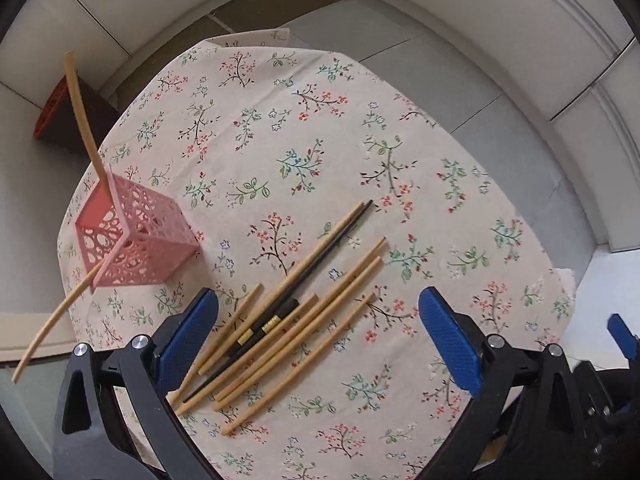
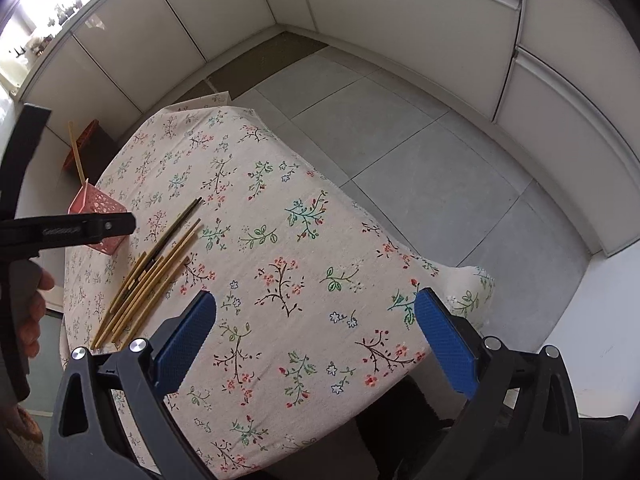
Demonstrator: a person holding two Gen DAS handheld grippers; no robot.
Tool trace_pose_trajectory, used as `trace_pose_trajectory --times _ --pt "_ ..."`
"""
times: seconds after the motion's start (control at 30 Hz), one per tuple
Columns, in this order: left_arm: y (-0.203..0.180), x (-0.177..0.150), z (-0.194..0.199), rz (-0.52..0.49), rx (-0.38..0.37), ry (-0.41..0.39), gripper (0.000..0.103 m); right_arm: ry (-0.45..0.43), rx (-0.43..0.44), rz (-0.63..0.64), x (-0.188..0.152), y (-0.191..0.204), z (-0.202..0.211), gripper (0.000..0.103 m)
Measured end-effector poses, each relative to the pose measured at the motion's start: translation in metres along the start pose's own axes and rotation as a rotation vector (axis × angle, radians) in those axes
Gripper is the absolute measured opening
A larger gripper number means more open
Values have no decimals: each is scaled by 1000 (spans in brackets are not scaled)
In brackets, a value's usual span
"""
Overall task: Organize utensils
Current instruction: 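Grasp another wooden chopstick with the left gripper while the right gripper approaches the pile, then grasp a wooden chopstick with the right gripper while the left gripper lifts its chopstick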
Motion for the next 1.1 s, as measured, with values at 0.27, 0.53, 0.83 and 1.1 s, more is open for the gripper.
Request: trace_pose_trajectory --times 0.27,0.53,0.83,1.1 --pt "6 18 -48 -56 54 101 50 43 17 2 0 4 -8 97" --pt "11 21 -73 -62 13 140 29 83 31 1 -3 10 -16 97" --pt "12 24 -78 -102 -33 142 14 104 28 -3 -5 12 -22 97" --pt "19 41 -79 -76 -82 150 15 104 9 -4 -5 11 -25 97"
Point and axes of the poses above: each gripper's, at about its wrist camera, not at the fingertips, and z roughly against the way its jaws point, y to its left, x to its top, the point moved 4 cm from there along -z, roughly the way its jaws point, and after that the axes turned 5 degrees about -z, right-handed, at the moved point
